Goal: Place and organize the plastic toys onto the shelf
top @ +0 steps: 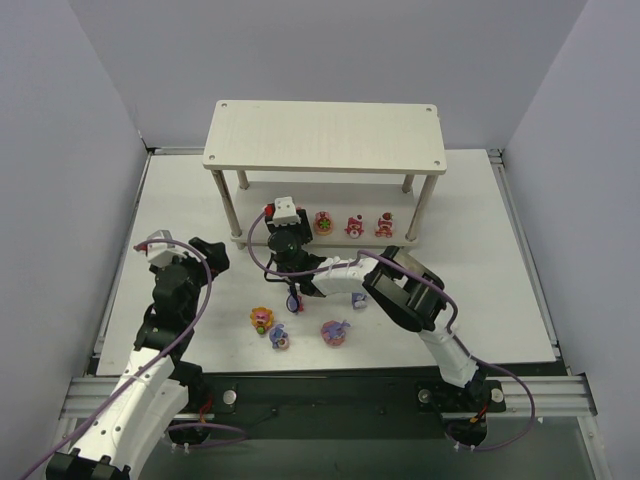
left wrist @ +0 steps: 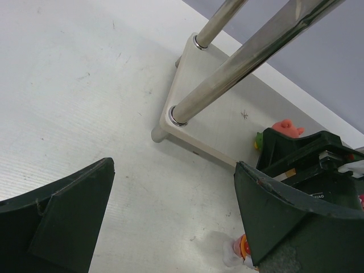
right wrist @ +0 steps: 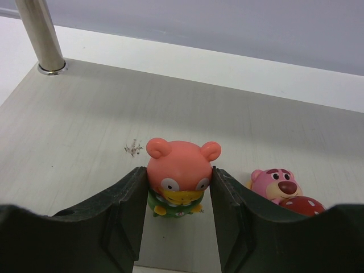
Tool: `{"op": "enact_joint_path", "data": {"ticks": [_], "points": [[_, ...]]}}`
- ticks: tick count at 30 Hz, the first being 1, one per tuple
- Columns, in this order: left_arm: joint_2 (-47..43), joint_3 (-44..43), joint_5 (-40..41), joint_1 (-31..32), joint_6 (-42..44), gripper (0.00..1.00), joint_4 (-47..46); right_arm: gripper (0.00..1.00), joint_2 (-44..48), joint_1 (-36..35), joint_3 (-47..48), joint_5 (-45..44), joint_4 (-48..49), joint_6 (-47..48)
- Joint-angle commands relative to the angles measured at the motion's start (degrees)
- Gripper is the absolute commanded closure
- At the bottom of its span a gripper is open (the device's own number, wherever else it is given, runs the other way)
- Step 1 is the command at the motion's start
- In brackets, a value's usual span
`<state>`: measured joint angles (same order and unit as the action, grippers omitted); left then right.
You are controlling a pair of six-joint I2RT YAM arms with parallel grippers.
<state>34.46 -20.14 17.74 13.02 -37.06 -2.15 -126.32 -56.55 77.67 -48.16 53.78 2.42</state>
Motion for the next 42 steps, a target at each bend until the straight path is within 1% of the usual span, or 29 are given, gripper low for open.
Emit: {"op": "enact_joint_path", "data": {"ticks": [1, 4, 21, 26, 29, 30, 32, 42], "points": [[-0.18, 0.10, -0.16, -0.45, -0.12, 0.04, -3.30, 0.79, 0.90, 0.04, -0.59, -2.29, 3.61, -1.45], [0.00, 0.19, -0.16, -0.54, -0.21, 0.04, -3.38, 0.75, 0.82, -0.05, -0.68, -2.64, 3.79, -1.19], [-0.09, 0.54, 0.19, -0.62, -0.21, 0.03, -3.47, 0.64, 1.25, -0.22, -0.41, -2.46, 3.00, -0.66], [-0.18, 0.54, 0.28, -0.54, -0.21, 0.03, -3.38, 0.63, 1.17, -0.22, -0.24, -2.55, 2.65, -0.66], [-0.27, 0.45, 0.28, -0.62, -0.12, 0.03, -3.38, 0.59, 1.17, -0.22, -0.15, -2.73, 2.56, -0.48], [-0.18, 0.45, 0.28, -0.71, -0.12, 0.04, -3.38, 0.54, 1.25, -0.31, -0.06, -2.73, 2.47, -0.48], [-0.18, 0.54, 0.28, -0.62, -0.03, 0.03, -3.38, 0.52, 1.17, -0.22, 0.03, -2.90, 2.47, -0.31], [-0.09, 0.54, 0.37, -0.71, -0.03, 0.03, -3.47, 0.49, 0.82, -0.13, 0.38, -3.25, 2.30, -0.31]]}}
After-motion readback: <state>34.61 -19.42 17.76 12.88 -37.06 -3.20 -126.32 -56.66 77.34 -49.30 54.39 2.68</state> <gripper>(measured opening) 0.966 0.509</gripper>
